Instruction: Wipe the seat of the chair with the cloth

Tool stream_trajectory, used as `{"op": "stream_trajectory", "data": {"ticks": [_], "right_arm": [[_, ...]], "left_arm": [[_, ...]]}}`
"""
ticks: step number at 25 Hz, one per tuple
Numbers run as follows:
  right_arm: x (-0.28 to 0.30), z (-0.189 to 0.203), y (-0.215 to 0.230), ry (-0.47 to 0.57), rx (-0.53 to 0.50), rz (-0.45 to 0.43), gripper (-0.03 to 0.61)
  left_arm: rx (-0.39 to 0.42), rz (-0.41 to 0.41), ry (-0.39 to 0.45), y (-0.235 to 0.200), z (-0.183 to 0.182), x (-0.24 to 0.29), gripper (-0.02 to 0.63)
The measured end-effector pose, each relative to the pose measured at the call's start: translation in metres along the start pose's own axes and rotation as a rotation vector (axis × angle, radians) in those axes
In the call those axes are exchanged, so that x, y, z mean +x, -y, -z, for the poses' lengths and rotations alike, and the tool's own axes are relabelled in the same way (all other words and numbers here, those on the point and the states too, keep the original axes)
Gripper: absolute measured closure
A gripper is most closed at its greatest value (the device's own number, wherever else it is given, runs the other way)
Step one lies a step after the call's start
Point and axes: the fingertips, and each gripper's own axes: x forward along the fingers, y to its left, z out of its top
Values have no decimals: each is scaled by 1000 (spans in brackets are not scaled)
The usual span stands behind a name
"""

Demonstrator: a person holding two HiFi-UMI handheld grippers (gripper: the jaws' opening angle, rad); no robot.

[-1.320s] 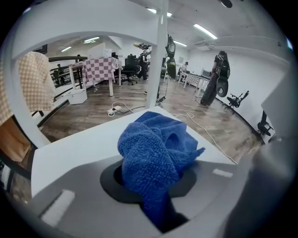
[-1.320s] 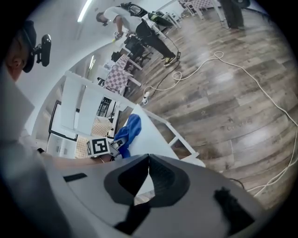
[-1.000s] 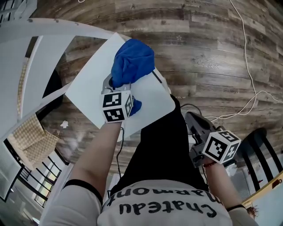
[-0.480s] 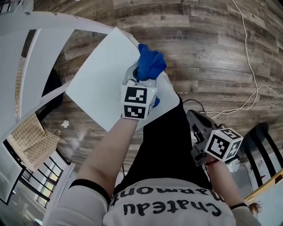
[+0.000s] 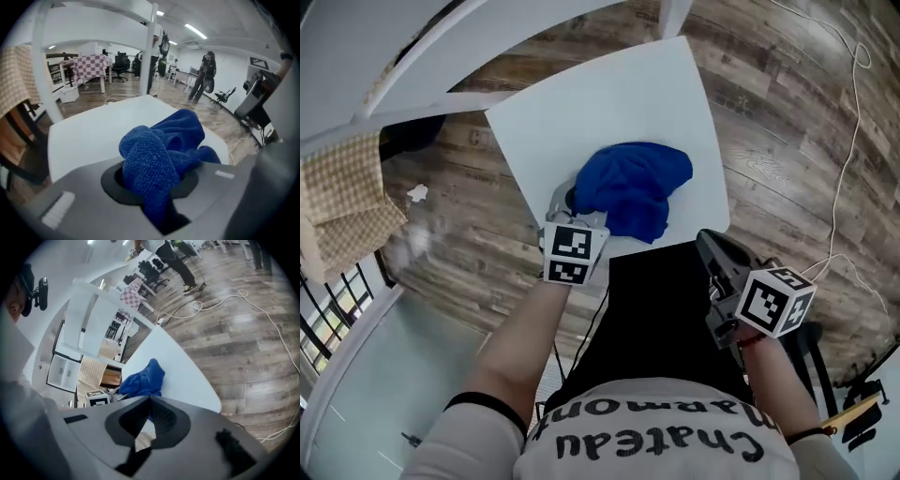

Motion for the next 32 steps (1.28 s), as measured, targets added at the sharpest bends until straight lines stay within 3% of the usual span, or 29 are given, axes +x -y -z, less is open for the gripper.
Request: {"op": "stream_trajectory", "data": {"ticks": [6,13,21,26,32], "right_arm": [[46,18,-50,-122,-102,-47,563],[68,35,-81,-188,-159,-48,563],[49,51,-65,-214,-171,-46,563],[13,49,-25,-189,-159,-14,563],[-42,43,32,-122,-109,27,563]], "left_arm": [[-44,-224,-20,-91,69,-69,520],[-116,-311,5,-116,92,-93,523],[-6,-338,-11,-95,99,-84,551],[-35,-393,-5,-78,90,-73,558],[-20,-373,37,-19,53,-30,558]]}}
